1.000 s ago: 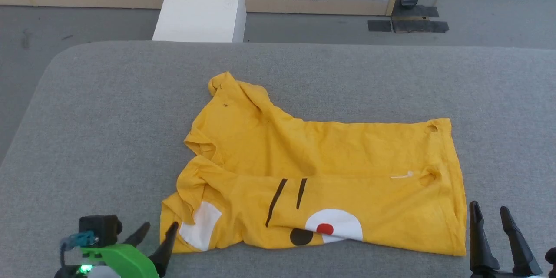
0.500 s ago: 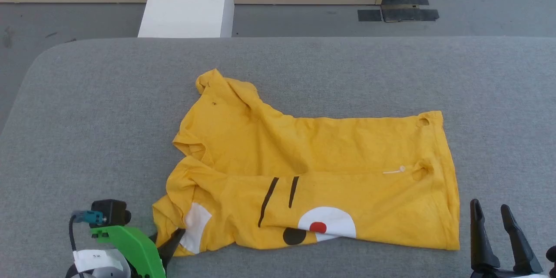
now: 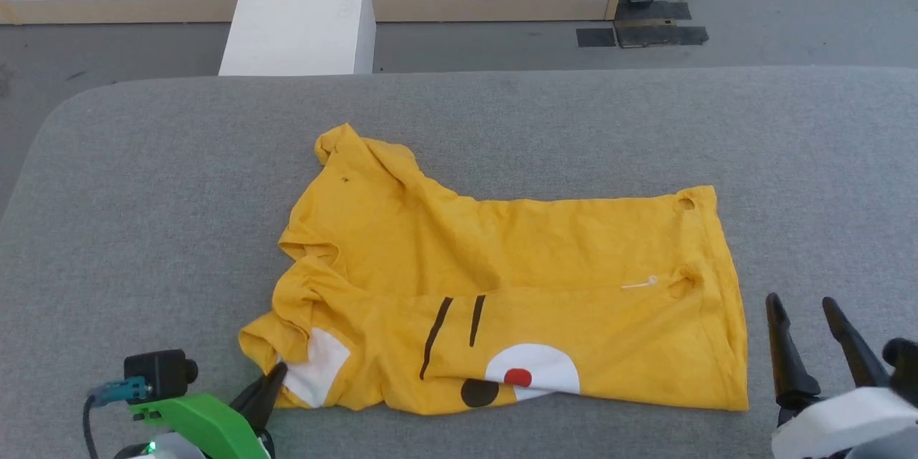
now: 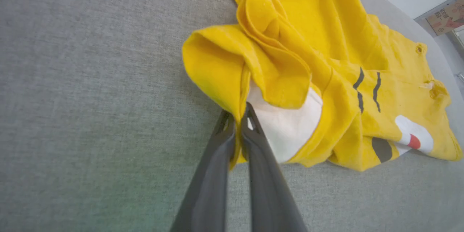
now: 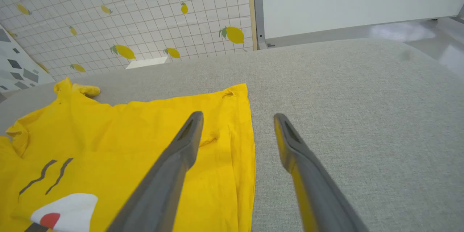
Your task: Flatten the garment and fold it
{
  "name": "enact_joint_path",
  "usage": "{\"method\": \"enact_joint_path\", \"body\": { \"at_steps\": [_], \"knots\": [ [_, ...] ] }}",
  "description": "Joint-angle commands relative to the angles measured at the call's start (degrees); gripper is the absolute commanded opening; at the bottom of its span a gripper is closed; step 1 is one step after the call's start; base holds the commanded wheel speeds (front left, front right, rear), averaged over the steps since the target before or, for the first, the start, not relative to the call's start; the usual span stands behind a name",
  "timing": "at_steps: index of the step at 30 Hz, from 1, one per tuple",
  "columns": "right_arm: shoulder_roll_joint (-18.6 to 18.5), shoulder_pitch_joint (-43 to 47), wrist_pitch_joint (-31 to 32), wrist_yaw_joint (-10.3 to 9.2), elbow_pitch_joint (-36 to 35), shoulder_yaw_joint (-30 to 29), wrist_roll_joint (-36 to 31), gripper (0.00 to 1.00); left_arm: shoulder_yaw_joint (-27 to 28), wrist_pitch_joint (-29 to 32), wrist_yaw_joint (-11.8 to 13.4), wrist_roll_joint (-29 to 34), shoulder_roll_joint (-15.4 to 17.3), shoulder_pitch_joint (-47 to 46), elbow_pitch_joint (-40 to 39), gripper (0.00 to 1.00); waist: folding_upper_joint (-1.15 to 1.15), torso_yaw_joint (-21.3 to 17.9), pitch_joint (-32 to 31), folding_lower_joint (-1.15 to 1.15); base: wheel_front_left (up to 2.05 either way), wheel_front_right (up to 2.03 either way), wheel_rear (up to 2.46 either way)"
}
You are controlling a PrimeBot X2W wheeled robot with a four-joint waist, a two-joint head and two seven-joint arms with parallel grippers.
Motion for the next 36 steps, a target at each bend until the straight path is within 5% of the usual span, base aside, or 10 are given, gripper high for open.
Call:
{"method": "enact_joint_path", "body": {
  "at_steps": [1,11,23,24,25,27,36],
  "knots": [
    [0.03,-1.13,2.95,-0.08,0.03,-0.24,-1.24,1.0,0.4,-0.92,0.43,0.73,-0.03,1.1,-1.19,0.0,0.0,0.03,0.02,0.0,0.0,0.0,0.0],
    [-0.03,-1.2,21.89,-0.08,3.24,-1.43,-4.02,1.0,0.61,-1.68,1.86,1.55,0.55,3.37,-7.13,0.0,0.0,1.55,0.5,0.0,0.0,0.0,0.0],
    [0.02,-3.67,24.58,-0.08,11.86,-1.23,-1.84,1.0,0.48,-1.14,1.98,1.42,1.12,2.08,-8.68,0.0,0.0,3.43,2.33,0.0,0.0,0.0,0.0],
    [0.02,-4.14,24.44,-0.08,12.8,-1.21,-1.48,0.76,0.52,-1.13,1.97,1.36,1.16,1.94,-8.69,0.0,0.0,3.55,2.46,0.0,0.0,0.0,0.0],
    [0.02,-4.5,24.4,-0.08,13.52,-1.11,-1.36,0.43,0.56,-1.13,1.96,1.29,1.18,1.83,-8.68,0.0,0.0,3.65,2.53,0.0,0.0,0.0,0.0],
    [0.02,-5.26,24.17,-0.08,14.72,-0.86,-1.59,0.0,0.59,-1.1,1.94,1.19,1.24,1.57,-8.58,0.0,0.0,3.83,2.66,0.0,0.0,0.0,0.0],
    [0.02,-8.88,20.62,-0.08,14.03,-1.0,-1.66,0.0,2.07,-2.19,2.3,0.06,1.26,1.67,-8.04,0.0,0.0,3.32,1.2,0.0,0.0,0.0,0.0]
  ]
}}
